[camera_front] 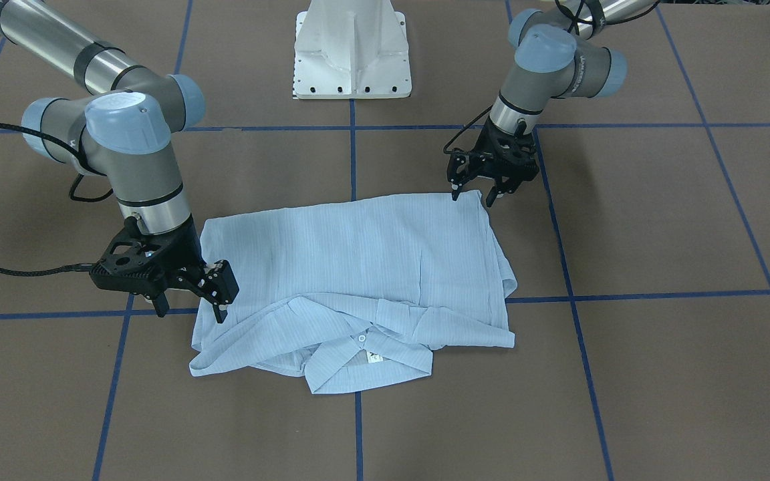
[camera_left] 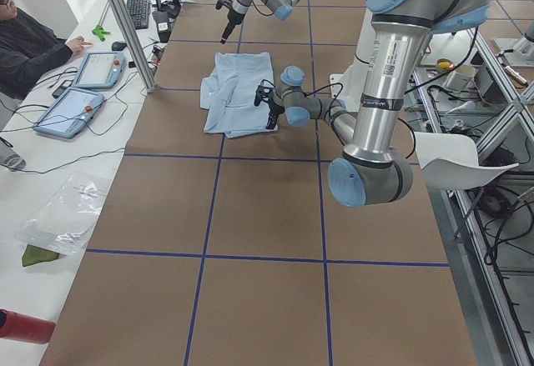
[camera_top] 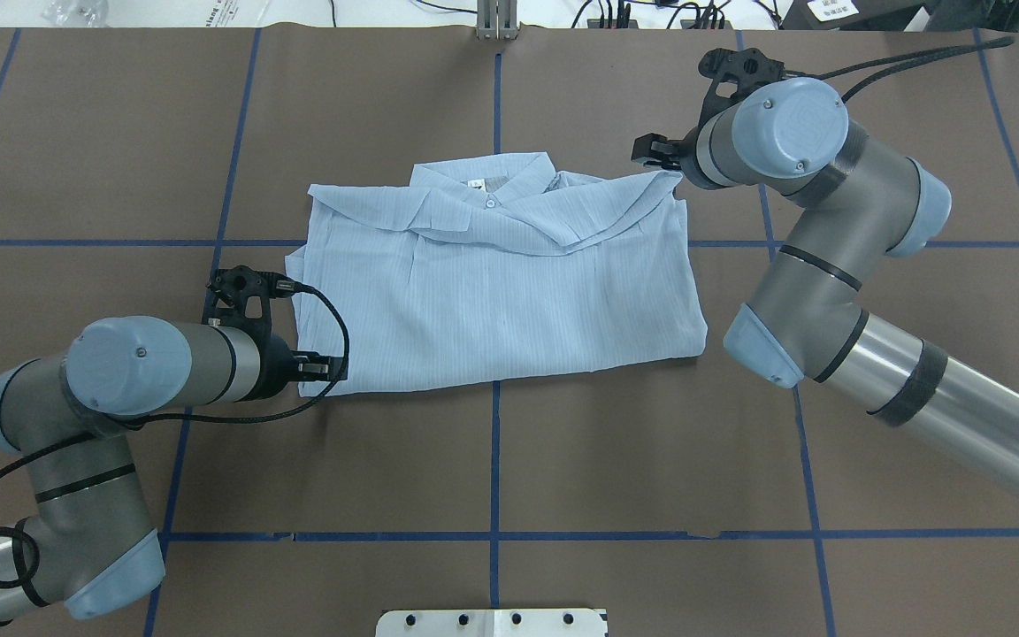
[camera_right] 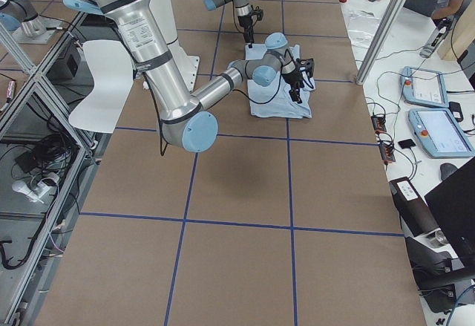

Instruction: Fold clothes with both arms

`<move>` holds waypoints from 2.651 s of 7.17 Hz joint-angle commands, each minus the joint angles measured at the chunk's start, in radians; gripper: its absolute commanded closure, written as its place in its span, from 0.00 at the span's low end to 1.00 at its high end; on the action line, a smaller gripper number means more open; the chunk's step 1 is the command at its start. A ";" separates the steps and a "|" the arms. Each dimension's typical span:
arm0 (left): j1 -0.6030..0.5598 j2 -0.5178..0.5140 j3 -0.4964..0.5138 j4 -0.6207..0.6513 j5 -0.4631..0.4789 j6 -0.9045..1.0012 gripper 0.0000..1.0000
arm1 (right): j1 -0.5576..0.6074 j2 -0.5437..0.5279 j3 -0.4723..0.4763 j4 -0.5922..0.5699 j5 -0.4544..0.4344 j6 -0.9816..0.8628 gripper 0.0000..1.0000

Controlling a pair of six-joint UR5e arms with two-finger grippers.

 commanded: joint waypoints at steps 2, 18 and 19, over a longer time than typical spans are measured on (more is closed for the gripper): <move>0.008 -0.006 0.013 0.000 -0.001 0.000 0.41 | -0.002 0.000 0.000 0.000 -0.001 0.000 0.00; -0.478 -0.610 0.945 -0.198 0.008 0.420 1.00 | -0.106 0.096 0.149 -0.169 -0.007 0.138 0.00; -0.487 -0.598 0.938 -0.218 0.000 0.426 0.31 | -0.110 0.104 0.146 -0.172 -0.008 0.139 0.00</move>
